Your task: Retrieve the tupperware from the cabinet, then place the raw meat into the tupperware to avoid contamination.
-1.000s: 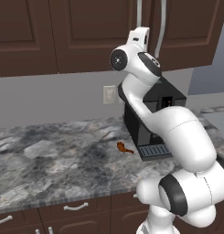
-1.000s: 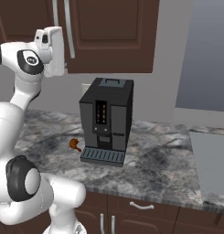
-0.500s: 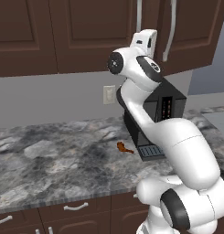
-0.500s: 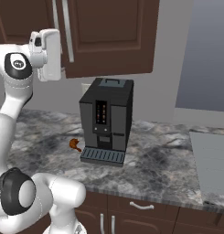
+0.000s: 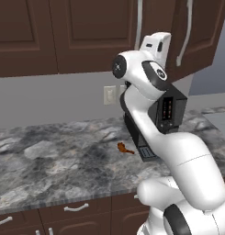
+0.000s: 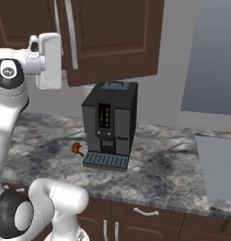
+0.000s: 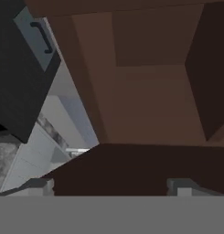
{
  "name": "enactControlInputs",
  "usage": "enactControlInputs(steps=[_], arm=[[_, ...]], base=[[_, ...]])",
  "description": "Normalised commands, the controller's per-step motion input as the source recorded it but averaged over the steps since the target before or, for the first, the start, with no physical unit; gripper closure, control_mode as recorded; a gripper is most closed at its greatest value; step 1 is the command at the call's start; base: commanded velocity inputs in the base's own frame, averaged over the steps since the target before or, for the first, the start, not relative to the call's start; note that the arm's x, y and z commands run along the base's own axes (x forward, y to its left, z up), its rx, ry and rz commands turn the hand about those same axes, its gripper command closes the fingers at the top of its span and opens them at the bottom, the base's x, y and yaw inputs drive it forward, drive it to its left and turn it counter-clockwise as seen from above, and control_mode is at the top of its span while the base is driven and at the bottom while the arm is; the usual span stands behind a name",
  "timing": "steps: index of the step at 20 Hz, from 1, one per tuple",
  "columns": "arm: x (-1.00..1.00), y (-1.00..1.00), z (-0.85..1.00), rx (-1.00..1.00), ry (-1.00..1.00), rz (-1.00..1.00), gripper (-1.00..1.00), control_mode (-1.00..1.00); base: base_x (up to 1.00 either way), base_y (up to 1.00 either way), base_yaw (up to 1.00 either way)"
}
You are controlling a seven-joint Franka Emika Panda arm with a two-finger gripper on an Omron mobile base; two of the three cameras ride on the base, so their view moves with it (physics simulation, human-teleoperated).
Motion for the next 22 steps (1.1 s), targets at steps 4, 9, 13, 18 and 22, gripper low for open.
enactControlInputs(steps=[4,9,13,18,22], arm=[[-0.47,-0.71,-0.06,0.00,0.02,-0.12,-1.00,-1.00],[-0.35,-0.81,-0.15,0.00,0.01,-0.13,-1.00,-1.00],[-0.22,-0.84,-0.14,0.00,0.04,-0.15,-1.00,-1.00],[-0.18,-0.85,-0.05,0.00,0.08,-0.16,-1.00,-1.00],[-0.18,-0.88,0.00,0.02,0.09,-0.15,-1.00,-1.00]], base=[[0.00,0.00,0.00],[0.00,0.00,0.00],[0.00,0.00,0.00],[0.00,0.00,0.00],[0.00,0.00,0.00]])
